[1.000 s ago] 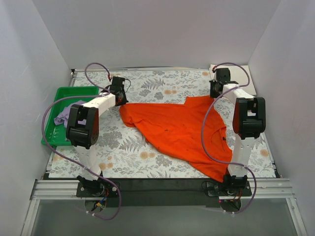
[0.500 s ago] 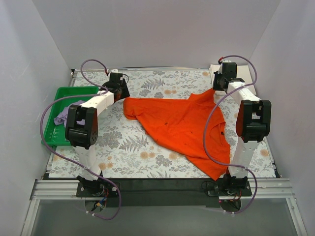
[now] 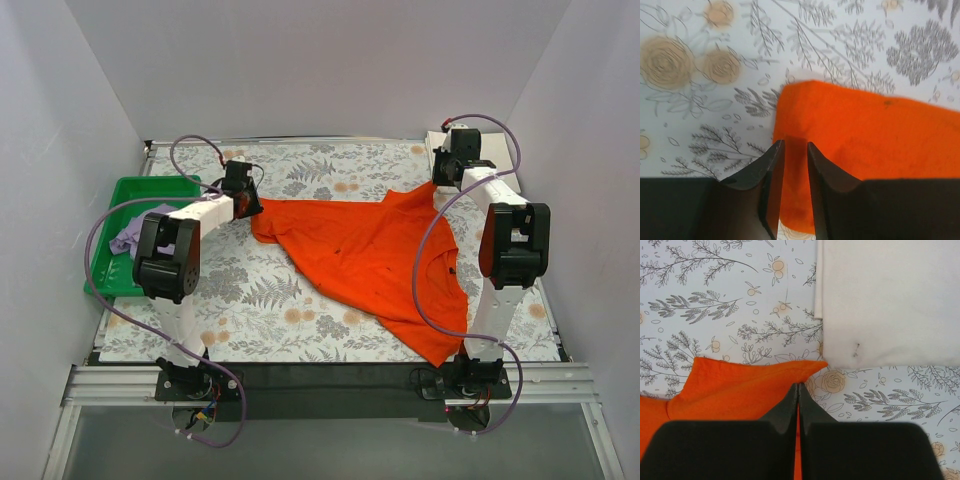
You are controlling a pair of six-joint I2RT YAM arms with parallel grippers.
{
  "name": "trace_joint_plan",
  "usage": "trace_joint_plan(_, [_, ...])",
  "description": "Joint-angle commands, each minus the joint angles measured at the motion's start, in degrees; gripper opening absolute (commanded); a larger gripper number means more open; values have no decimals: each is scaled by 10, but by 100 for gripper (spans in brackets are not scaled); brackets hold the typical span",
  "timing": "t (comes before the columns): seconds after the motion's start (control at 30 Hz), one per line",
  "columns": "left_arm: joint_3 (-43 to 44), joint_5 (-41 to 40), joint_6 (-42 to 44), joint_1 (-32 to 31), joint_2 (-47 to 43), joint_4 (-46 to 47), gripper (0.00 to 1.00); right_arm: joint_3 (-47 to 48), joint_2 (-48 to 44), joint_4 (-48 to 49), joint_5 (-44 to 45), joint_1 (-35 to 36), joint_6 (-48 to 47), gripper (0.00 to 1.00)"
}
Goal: Fold and stack the t-shirts
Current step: Flatten the tshirt out
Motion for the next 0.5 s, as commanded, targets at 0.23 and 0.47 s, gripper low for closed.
trace_joint_plan(0.23, [-91,-56,-77,-91,-21,-83,13,-41,-26,22,12,-8,-5,1])
trace_joint_plan(0.47, [-216,-50,-152,-162,-161,-141,14,-97,-70,22,27,-8,-8,1])
